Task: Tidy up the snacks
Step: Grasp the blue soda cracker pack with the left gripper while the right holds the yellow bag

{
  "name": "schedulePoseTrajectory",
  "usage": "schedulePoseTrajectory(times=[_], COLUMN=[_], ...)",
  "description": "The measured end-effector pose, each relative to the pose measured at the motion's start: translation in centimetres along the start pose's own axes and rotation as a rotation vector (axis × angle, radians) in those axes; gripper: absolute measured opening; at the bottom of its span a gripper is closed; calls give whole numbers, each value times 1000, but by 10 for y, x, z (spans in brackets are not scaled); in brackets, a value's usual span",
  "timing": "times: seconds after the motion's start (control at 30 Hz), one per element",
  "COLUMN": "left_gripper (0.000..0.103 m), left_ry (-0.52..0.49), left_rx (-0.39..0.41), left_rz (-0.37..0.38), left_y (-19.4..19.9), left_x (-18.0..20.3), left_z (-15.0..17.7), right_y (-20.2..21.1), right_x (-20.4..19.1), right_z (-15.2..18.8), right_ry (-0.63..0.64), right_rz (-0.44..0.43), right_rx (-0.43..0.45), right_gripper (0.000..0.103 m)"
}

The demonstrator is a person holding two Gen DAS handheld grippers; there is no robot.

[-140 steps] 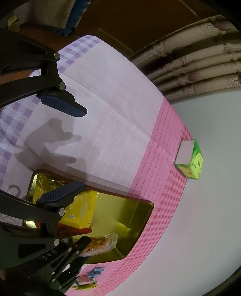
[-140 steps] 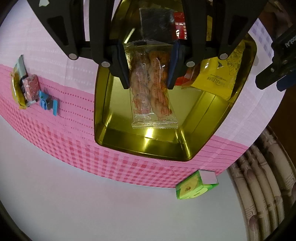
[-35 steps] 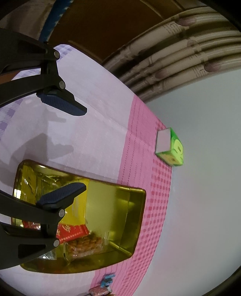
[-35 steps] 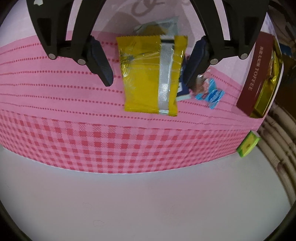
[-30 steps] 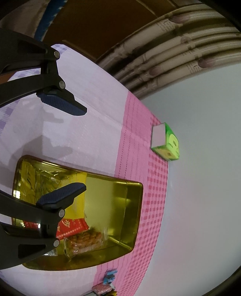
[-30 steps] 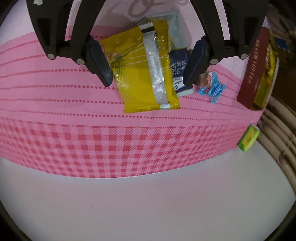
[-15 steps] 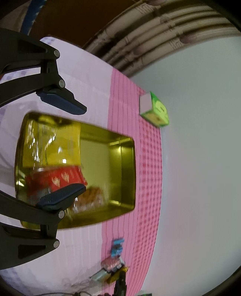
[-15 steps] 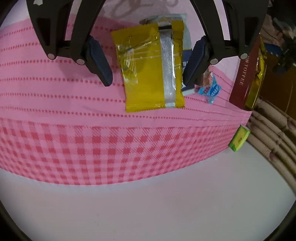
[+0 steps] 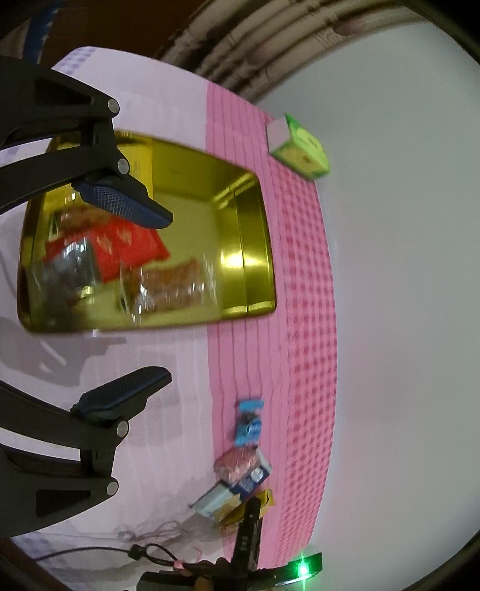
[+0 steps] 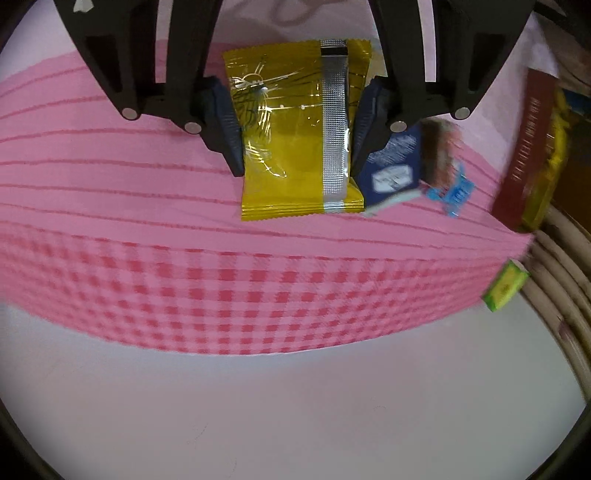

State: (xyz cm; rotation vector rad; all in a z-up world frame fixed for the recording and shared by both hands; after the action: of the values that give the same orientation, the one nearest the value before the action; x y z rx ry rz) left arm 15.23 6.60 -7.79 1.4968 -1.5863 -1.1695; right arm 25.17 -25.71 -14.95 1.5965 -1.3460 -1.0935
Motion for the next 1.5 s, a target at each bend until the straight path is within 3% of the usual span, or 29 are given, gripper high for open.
schedulePoseTrajectory(times=[0.1, 0.2, 0.57, 0.73, 1.07, 1.27, 1.5], left_gripper=[77, 77, 77, 77, 77, 77, 77], left_ry=[-15, -17, -2, -14, -54, -88, -79], left_rx=[-11, -26, -64, -67, -101, -95, -101], left_rz=[10, 22, 87, 130, 206, 214, 240], left_y=[-4, -8, -16, -14, -25, -33, -42], left_x=[15, 25, 51, 73, 135, 164, 189], left_z=[-1, -1, -11, -19, -27, -31, -38], right_y=[1, -2, -1, 1, 21, 34, 37], right_x=[1, -5, -40, -34, 20, 56, 71], right_z=[10, 19, 34, 41, 69, 89, 95], right_ry=[48, 73, 39, -3, -82, -135, -184], right_rz=[129, 189, 203, 204, 248, 271, 243], right_rx=[8, 15, 29, 42, 59, 73, 79], right_gripper=[51, 51, 51, 50, 50, 50, 50])
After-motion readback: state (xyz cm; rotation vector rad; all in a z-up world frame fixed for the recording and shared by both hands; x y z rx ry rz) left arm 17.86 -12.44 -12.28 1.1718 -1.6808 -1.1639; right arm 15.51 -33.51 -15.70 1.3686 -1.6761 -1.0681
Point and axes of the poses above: each gripper's, at about its wrist camera, not at the fingertips, and y roughly against the way its jaws point, x to its right, z to its underside, the point moved 9 cm from there along -y, roughly the way its jaws point, and after that the axes turned 15 degrees about -x, right-handed, at the moved point
